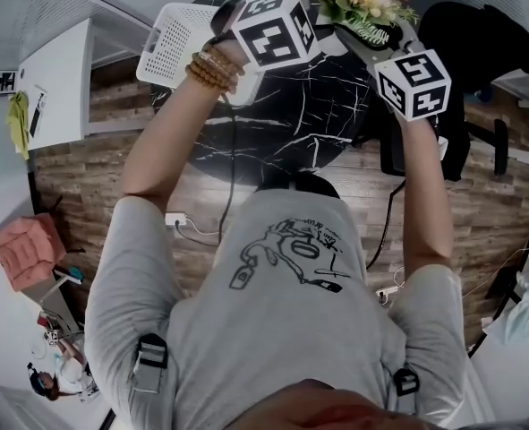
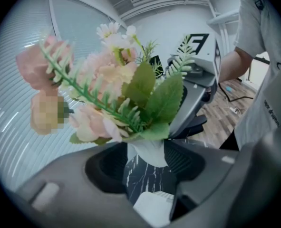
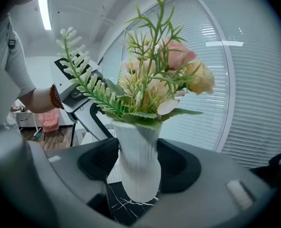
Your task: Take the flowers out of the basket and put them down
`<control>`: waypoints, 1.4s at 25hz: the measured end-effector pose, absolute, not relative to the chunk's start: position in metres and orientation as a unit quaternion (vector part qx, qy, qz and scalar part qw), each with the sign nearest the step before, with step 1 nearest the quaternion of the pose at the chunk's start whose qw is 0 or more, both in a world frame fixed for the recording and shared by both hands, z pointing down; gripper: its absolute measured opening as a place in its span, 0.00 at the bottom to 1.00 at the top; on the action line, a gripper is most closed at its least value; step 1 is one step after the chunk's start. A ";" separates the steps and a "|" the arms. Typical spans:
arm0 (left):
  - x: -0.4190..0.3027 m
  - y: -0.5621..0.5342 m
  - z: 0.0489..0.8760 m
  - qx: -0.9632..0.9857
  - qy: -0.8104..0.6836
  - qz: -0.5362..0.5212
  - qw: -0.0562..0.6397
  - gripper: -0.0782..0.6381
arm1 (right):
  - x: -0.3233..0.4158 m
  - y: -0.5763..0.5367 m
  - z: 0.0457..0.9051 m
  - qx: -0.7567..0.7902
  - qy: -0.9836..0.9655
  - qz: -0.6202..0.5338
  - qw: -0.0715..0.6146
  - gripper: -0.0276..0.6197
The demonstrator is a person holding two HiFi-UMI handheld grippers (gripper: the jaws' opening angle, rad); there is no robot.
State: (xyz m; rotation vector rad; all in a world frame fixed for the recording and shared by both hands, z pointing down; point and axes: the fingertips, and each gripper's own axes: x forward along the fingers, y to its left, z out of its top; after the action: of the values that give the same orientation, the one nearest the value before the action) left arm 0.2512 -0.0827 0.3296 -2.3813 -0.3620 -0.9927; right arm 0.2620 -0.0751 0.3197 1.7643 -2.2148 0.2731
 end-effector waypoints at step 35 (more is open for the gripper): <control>0.244 -0.050 0.503 -0.872 -0.149 -0.403 0.235 0.45 | 0.255 -0.043 0.494 0.601 -0.771 0.150 0.148 0.45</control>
State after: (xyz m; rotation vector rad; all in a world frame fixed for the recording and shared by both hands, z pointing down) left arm 0.2439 -0.0497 0.5034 -2.3925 -0.4079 -1.1068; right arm 0.2545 -0.0428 0.4937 1.7296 -2.2171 0.4304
